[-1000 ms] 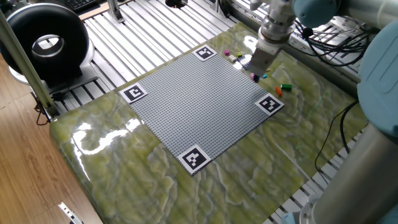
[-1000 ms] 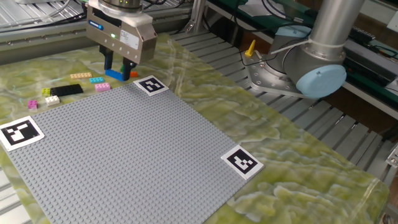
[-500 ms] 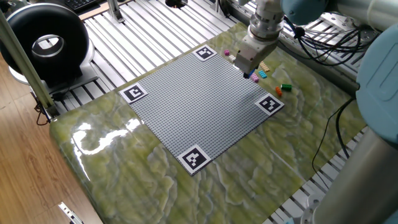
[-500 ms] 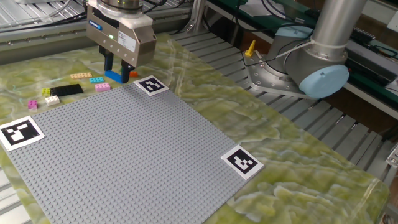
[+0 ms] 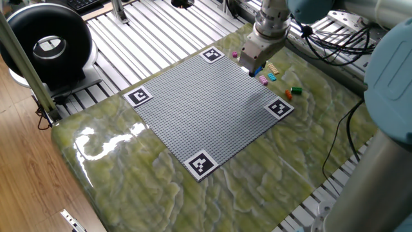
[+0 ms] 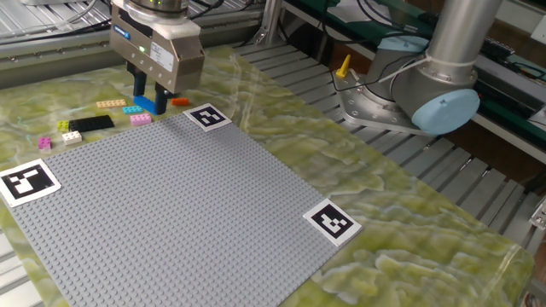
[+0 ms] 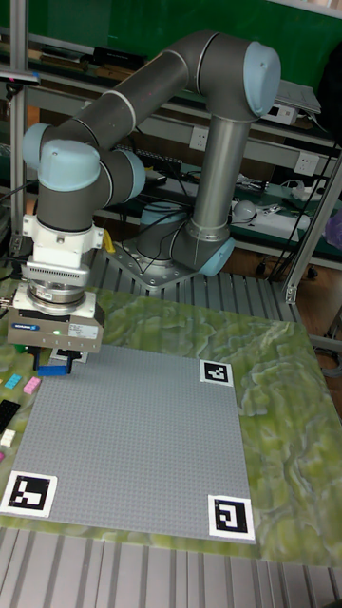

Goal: Stack small Lego blocks one on top of the other

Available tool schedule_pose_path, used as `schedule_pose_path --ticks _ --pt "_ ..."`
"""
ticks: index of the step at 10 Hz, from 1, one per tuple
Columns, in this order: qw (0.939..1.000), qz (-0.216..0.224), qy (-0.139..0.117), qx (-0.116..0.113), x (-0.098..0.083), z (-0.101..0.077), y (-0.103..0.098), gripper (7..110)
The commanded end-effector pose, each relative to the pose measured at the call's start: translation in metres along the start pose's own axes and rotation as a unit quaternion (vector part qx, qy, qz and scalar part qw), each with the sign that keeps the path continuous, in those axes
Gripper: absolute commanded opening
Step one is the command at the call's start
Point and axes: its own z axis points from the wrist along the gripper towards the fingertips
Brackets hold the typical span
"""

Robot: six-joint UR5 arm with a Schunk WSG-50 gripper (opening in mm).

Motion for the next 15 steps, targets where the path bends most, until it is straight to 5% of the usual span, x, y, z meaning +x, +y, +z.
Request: schedule_pose_path --ticks 1,3,5,7,10,13,15 --pt "0.9984 -0.048 -0.007 0.029 -0.007 -0.002 -0.016 7" --pt "0.9996 -0.005 -0.023 0.016 -0.014 -0.002 -0.010 7" --pt "0.9994 0.008 0.000 0.034 -0.010 -0.002 -0.006 7" --pt "0.9992 0.022 0.000 0.034 -0.029 -0.005 0.026 7" --pt "0.9989 0.047 -0.006 -0.001 -0.047 0.008 0.084 7" --pt "0.9980 0.060 -0.007 -0.018 -0.071 0.006 0.112 7" --pt "0.9976 0.059 -0.003 -0.035 -0.069 0.006 0.120 7"
